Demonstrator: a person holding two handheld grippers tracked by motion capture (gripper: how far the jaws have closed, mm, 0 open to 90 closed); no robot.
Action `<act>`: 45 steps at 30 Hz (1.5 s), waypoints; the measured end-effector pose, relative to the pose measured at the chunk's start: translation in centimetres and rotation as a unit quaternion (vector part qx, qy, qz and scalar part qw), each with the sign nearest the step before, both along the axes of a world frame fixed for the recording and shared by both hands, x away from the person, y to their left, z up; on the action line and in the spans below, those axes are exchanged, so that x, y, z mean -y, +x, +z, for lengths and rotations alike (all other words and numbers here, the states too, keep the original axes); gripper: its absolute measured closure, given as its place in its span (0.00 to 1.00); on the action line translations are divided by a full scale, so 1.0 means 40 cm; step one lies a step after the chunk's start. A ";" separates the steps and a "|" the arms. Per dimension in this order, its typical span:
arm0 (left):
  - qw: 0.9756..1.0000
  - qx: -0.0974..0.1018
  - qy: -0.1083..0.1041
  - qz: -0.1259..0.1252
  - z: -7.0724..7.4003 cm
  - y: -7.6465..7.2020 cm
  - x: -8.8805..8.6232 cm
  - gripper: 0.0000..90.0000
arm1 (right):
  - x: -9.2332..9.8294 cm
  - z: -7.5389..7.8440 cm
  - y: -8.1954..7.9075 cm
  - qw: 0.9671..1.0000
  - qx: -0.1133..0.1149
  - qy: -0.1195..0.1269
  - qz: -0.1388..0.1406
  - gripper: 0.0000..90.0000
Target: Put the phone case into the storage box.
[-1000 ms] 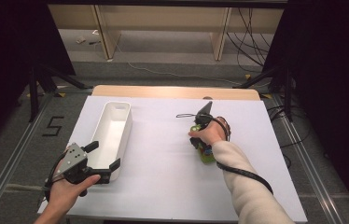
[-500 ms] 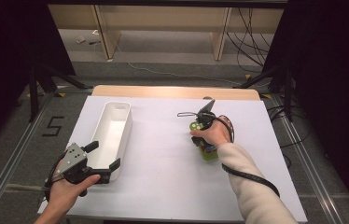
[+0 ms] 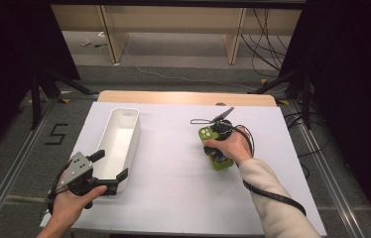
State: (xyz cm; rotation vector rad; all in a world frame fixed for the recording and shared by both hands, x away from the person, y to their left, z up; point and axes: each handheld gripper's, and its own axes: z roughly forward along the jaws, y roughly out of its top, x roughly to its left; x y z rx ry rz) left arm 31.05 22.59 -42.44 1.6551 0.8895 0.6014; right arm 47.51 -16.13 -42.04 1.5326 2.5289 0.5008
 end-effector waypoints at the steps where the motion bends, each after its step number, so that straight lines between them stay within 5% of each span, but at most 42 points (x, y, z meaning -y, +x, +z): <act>1: 1.000 0.001 0.000 0.000 0.000 0.000 0.000 0.00 | 0.000 0.002 -0.004 1.000 0.003 0.007 0.002 0.18; 16: 1.000 0.001 0.000 0.002 0.000 0.000 -0.001 0.00 | 0.022 -0.002 -0.054 0.993 0.080 0.066 0.052 0.18; 27: 1.000 0.000 0.000 0.003 0.000 0.000 -0.002 0.00 | 0.036 0.012 -0.090 0.976 0.160 0.108 0.097 0.18; 39: 1.000 0.001 -0.001 0.004 0.000 0.000 -0.002 0.00 | 0.040 0.018 -0.133 0.959 0.196 0.156 0.130 0.18; 45: 1.000 0.001 0.001 0.004 0.000 0.000 -0.003 0.00 | 0.039 0.014 -0.149 0.954 0.203 0.169 0.142 0.18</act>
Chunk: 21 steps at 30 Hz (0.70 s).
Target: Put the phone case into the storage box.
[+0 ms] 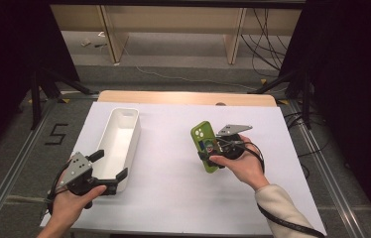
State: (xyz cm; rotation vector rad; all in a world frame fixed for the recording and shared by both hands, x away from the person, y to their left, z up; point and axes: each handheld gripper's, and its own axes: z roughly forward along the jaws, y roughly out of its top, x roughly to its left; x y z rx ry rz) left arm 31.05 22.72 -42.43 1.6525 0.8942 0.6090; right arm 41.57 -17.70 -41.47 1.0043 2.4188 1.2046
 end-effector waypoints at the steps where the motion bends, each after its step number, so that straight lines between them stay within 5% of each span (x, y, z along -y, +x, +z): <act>1: 1.000 0.000 0.001 -0.001 0.000 0.000 0.000 0.00 | 0.000 -0.001 -0.002 1.000 -0.001 0.002 0.001 0.18; 21: 1.000 0.003 -0.003 -0.005 0.021 0.005 0.016 0.02 | -0.028 -0.012 -0.047 0.997 0.053 0.043 0.025 0.18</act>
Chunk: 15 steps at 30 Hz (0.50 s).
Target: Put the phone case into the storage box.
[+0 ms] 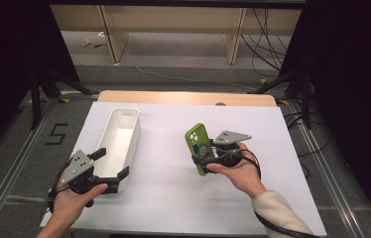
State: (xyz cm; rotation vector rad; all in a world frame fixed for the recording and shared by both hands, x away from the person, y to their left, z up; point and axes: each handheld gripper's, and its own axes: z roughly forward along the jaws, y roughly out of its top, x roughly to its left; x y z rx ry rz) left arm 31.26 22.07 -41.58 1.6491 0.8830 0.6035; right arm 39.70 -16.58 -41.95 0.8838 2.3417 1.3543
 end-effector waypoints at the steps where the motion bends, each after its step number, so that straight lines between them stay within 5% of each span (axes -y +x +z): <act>1: 1.000 0.000 -0.001 -0.002 0.003 0.001 0.003 0.03 | 0.000 0.001 -0.002 1.000 0.002 0.003 0.000 0.18; 15: 0.999 -0.005 -0.008 -0.036 0.048 0.034 0.092 0.06 | -0.016 0.005 -0.041 0.999 0.031 0.026 0.013 0.18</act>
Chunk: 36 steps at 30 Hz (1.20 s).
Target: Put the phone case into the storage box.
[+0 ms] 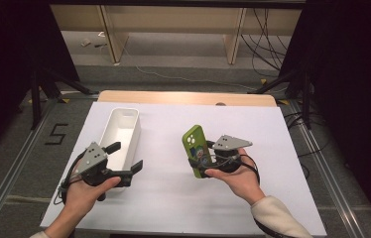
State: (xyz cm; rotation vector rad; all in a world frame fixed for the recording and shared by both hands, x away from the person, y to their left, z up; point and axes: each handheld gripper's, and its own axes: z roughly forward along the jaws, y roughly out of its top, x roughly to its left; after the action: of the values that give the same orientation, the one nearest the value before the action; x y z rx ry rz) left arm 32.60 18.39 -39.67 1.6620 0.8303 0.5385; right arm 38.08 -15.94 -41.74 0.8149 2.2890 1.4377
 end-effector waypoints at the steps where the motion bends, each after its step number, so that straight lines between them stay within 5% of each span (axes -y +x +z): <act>1: 1.000 0.001 0.001 -0.004 0.003 0.003 0.008 0.06 | -0.001 0.000 -0.002 1.000 0.001 0.000 0.000 0.18; 36: 0.997 0.001 -0.025 -0.068 0.040 0.062 0.193 0.20 | -0.033 -0.002 -0.019 1.000 0.024 0.019 -0.005 0.18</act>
State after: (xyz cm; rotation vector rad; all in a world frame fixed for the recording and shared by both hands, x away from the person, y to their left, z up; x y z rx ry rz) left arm 35.09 10.67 -38.06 1.6574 0.7178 0.4215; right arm 37.32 -14.61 -41.83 0.7931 2.2261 1.4843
